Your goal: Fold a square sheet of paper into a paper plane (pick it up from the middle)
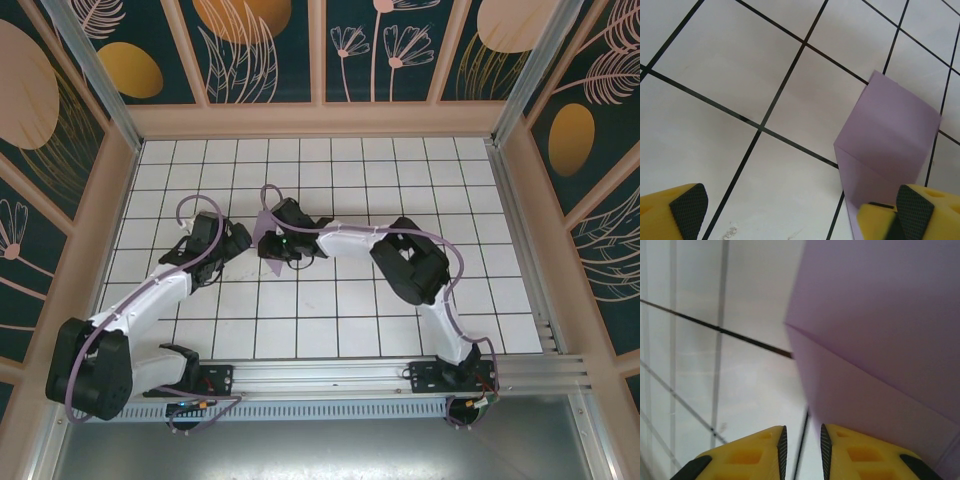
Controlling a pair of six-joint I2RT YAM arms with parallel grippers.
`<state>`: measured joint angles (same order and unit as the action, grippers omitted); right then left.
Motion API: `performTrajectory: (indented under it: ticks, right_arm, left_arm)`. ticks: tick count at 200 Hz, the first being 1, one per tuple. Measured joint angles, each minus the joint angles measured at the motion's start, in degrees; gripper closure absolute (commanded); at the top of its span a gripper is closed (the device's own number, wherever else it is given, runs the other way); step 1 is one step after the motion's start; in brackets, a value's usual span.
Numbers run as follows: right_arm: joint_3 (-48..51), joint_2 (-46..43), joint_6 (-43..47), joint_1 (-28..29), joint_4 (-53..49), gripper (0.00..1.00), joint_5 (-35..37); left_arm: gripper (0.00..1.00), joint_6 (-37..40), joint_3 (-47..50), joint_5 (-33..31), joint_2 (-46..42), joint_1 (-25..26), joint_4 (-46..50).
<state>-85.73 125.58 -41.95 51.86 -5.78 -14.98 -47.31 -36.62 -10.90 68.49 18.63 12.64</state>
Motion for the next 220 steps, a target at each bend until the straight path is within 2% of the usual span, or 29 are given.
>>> performTrajectory:
  ticks: [45, 91, 123, 149, 177, 220]
  right_arm:
    - [-0.8, 0.5, 8.6, -0.7, -3.7, 0.72, 0.3]
    - [11.8, -8.5, 26.9, -2.8, -4.2, 0.72, -0.2]
    - [16.9, -14.1, 32.8, -4.4, -7.3, 0.69, -0.1]
    - [20.2, -20.8, 29.0, -4.5, -5.6, 0.58, -0.1]
    - [23.1, -26.3, 17.6, -4.5, -0.3, 0.58, 1.4]
    - [24.0, -22.8, 3.8, -4.5, 3.8, 0.6, 3.1]
  left_arm:
    - [0.02, -0.1, 0.7, 1.5, -0.7, 0.0, -0.2]
    - [0.02, 0.6, 1.6, 4.5, -0.7, 0.0, -1.7]
    - [0.02, 1.0, 2.0, 8.2, -0.7, 0.0, -4.0]
    - [0.02, 0.9, 3.8, 12.7, -0.7, 0.0, -7.6]
    - [0.02, 0.3, 5.7, 17.4, -0.6, 0.0, -10.5]
    - [0.03, -2.1, 8.3, 22.4, -0.5, 0.2, -15.1]
